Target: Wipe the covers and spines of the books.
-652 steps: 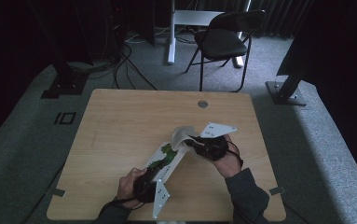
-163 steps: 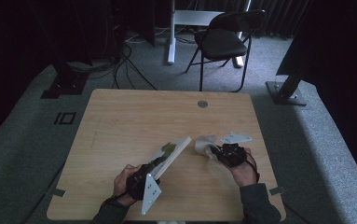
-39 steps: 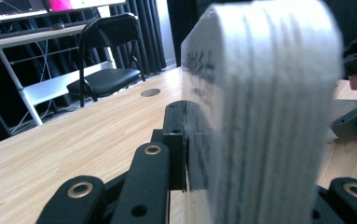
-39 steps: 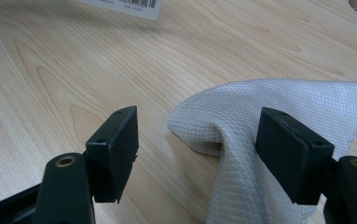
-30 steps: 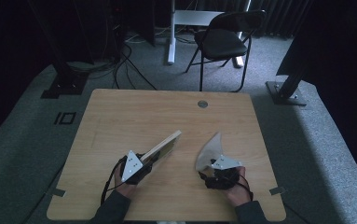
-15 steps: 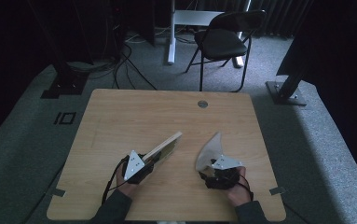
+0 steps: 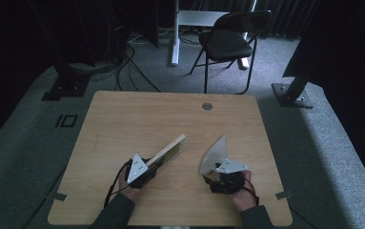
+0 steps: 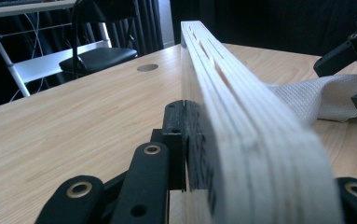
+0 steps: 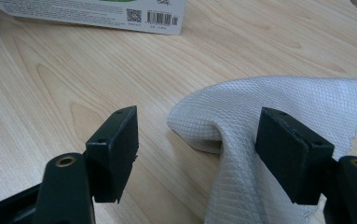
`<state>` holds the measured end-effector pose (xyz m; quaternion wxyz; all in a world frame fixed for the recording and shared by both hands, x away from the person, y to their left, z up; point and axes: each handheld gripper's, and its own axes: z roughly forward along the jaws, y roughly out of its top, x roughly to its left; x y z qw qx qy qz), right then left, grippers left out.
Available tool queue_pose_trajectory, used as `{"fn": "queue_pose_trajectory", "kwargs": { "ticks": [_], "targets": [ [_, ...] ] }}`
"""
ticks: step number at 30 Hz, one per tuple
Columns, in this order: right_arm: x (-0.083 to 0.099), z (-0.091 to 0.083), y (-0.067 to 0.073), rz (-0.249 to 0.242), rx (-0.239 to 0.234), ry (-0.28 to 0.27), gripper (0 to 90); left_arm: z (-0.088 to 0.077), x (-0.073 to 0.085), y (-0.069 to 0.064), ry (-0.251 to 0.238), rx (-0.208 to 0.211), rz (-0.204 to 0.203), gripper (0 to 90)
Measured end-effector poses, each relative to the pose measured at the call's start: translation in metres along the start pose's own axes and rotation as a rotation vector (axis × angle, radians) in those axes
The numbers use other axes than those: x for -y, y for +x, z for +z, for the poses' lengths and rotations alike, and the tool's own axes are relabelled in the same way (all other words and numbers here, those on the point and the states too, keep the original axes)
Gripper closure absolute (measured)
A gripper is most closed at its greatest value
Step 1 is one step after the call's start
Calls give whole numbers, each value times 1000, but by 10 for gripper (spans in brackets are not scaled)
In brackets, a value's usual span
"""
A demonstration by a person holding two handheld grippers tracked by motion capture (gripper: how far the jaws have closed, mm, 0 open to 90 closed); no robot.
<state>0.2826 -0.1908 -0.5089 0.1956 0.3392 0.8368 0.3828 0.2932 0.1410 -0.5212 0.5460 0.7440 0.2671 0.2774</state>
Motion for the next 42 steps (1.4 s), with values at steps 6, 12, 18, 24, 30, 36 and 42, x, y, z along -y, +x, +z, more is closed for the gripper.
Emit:
{"fn": "queue_pose_trajectory", "kwargs": {
  "ticks": [6,12,18,24,30,36,42],
  "targets": [
    [0,0,0,0,0,2,295,2,4,2,17,0,-14,770],
    [1,0,0,1,-1,3,295,2,5,3,11,-1,-25,766],
    [1,1,1,-3,-3,8,295,1,6,4,5,0,-35,724],
    [1,1,1,0,-5,10,295,0,6,6,-6,-13,-39,603],
    [1,1,1,4,-3,8,286,-3,5,6,-14,-22,-49,496],
    [1,1,1,5,-2,10,284,-7,2,6,-17,-45,-61,351],
    [2,1,1,5,-1,11,280,-13,0,4,-19,-39,-65,295]
  ]
}}
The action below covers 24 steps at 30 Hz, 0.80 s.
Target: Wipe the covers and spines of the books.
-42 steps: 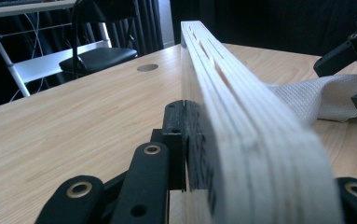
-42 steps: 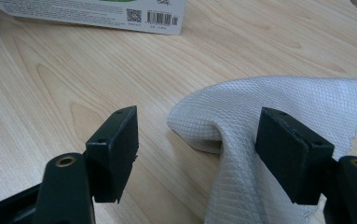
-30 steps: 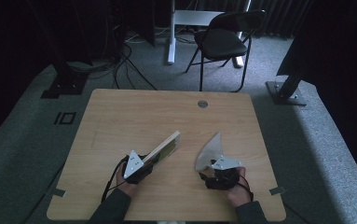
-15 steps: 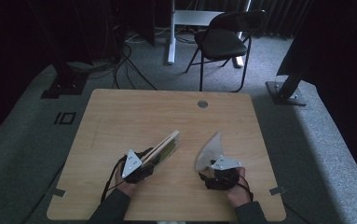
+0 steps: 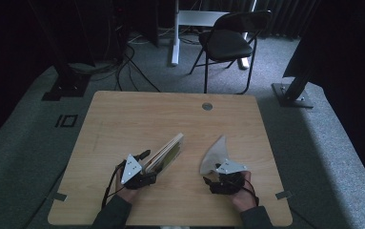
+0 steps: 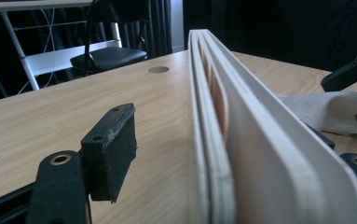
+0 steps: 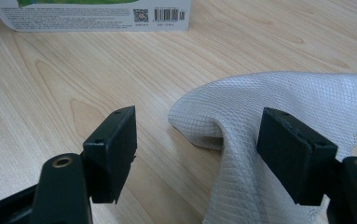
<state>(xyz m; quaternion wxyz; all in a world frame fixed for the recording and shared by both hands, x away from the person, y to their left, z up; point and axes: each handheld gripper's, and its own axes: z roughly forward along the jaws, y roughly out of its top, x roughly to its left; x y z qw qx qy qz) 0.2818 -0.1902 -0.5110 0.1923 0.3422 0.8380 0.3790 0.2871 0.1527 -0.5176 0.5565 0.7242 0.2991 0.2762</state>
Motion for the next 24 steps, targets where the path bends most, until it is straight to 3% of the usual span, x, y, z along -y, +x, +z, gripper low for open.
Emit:
{"fn": "queue_pose_trajectory", "kwargs": {
  "ticks": [14,24],
  "targets": [
    [1,0,0,4,3,0,270,-15,-8,-7,-39,-4,19,263],
    [1,-1,0,3,5,-8,267,-30,-13,-8,-73,1,5,262]
  ]
}}
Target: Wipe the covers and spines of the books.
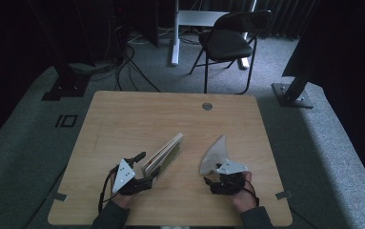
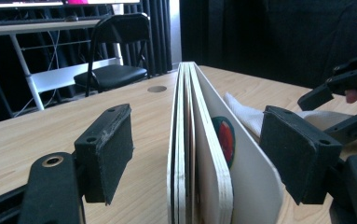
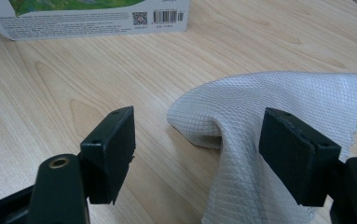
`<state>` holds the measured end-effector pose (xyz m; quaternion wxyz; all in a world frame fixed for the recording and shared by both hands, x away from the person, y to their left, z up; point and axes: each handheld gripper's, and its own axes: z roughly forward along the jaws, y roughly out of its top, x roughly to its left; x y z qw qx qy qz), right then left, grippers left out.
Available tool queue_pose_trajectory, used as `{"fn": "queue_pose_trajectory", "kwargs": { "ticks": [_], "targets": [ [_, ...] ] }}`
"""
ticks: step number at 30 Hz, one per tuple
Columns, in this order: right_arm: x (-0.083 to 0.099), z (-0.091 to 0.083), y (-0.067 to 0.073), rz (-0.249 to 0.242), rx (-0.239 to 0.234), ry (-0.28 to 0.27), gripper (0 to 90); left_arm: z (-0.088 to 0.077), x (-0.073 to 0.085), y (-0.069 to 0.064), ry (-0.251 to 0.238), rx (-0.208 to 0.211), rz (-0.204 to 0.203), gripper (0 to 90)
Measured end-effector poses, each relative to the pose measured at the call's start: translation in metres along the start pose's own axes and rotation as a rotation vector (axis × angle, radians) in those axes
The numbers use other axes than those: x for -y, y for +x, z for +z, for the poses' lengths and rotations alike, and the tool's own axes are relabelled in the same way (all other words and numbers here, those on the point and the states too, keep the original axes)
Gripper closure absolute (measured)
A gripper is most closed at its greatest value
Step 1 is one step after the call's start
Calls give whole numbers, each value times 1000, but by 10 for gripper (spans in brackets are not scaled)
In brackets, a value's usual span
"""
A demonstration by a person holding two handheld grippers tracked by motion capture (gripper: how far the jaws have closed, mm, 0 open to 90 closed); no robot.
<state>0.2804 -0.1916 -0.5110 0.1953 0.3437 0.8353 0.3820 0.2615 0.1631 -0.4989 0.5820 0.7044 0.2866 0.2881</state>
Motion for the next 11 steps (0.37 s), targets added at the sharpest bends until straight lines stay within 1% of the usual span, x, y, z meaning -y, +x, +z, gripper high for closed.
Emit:
{"fn": "queue_pose_trajectory", "kwargs": {
  "ticks": [5,9,11],
  "targets": [
    [1,0,0,3,0,1,265,-7,-2,-1,-17,4,-4,262],
    [1,1,-1,3,1,1,262,-10,-4,-1,-25,6,-1,262],
    [1,1,-1,4,1,1,262,-10,-4,-1,-30,8,-7,262]
  ]
}}
